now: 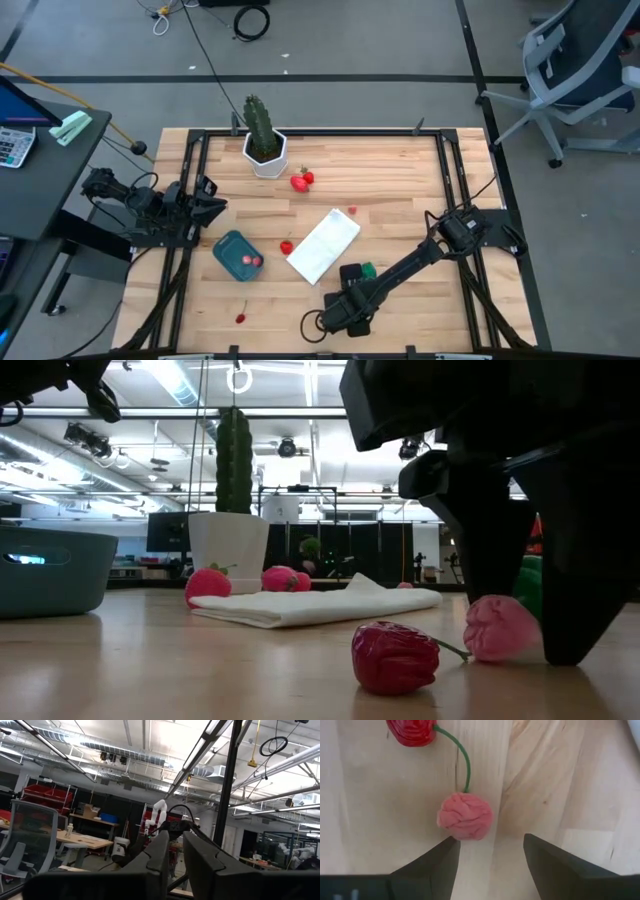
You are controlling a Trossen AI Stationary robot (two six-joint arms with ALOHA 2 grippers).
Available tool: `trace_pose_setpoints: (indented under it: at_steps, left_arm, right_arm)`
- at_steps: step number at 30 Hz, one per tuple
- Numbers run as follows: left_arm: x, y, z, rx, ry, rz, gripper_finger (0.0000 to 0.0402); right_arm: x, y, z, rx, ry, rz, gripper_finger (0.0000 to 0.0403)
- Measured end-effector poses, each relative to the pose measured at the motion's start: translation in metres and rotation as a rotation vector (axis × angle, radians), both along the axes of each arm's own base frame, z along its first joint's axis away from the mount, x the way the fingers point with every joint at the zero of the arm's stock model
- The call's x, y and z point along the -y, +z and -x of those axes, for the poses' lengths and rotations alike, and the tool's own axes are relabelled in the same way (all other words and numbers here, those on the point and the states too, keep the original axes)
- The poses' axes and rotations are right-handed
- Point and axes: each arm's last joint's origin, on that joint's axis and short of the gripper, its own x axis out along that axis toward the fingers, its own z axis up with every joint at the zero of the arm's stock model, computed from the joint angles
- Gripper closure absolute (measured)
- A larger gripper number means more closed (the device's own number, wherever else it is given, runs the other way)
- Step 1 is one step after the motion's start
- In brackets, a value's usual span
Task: Pick and placing Produce into tupperware
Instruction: Put the peach into the blue bin
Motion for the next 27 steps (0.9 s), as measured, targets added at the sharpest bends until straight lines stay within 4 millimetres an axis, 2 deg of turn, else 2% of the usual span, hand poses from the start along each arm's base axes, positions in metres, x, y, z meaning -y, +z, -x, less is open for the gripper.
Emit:
trace_pose_setpoints:
  at_steps: [13,27]
  left_arm:
    - [0.000,0.000,0.000,0.000,0.000,0.000,0.0334]
    - [0.000,0.000,0.000,0.000,0.000,0.000,0.0338]
  right_arm:
    - [-0.010,0.000,0.003,0.019,0.045,-0.007,0.0173]
    - [-0.012,0.001,-0.003,0.085,0.153,-0.007,0.0175]
